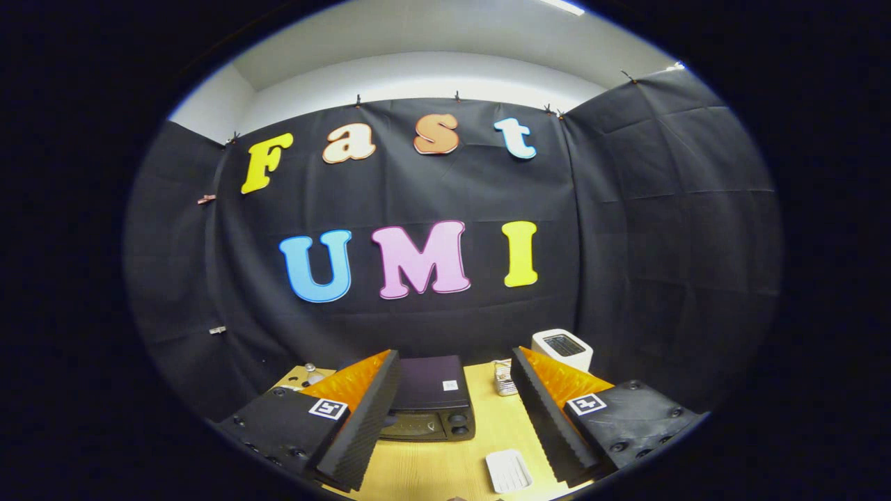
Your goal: Open the toaster oven, put the food inside, and close the toaster oven door.
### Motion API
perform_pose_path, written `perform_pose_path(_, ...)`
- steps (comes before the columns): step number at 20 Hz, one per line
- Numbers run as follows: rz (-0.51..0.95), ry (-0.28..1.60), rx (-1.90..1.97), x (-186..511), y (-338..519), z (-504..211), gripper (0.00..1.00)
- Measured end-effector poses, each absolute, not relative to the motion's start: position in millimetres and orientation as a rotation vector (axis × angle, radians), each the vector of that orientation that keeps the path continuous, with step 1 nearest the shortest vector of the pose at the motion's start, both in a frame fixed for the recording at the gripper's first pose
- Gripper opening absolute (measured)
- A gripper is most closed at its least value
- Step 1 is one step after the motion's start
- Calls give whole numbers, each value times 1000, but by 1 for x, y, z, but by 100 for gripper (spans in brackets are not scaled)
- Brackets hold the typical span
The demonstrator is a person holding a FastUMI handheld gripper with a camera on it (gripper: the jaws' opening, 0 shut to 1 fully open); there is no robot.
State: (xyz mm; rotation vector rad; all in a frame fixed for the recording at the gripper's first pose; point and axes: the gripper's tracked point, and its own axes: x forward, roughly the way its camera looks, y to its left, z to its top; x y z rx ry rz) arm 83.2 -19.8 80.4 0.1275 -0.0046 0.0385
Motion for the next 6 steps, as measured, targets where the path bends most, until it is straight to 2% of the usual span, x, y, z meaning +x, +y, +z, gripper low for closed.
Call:
perform_pose_path(2, 105, 5, 113, 88, -9, 75, 98)
perform_pose_path(6, 108, 8, 65, 99, -21, 65, 98)
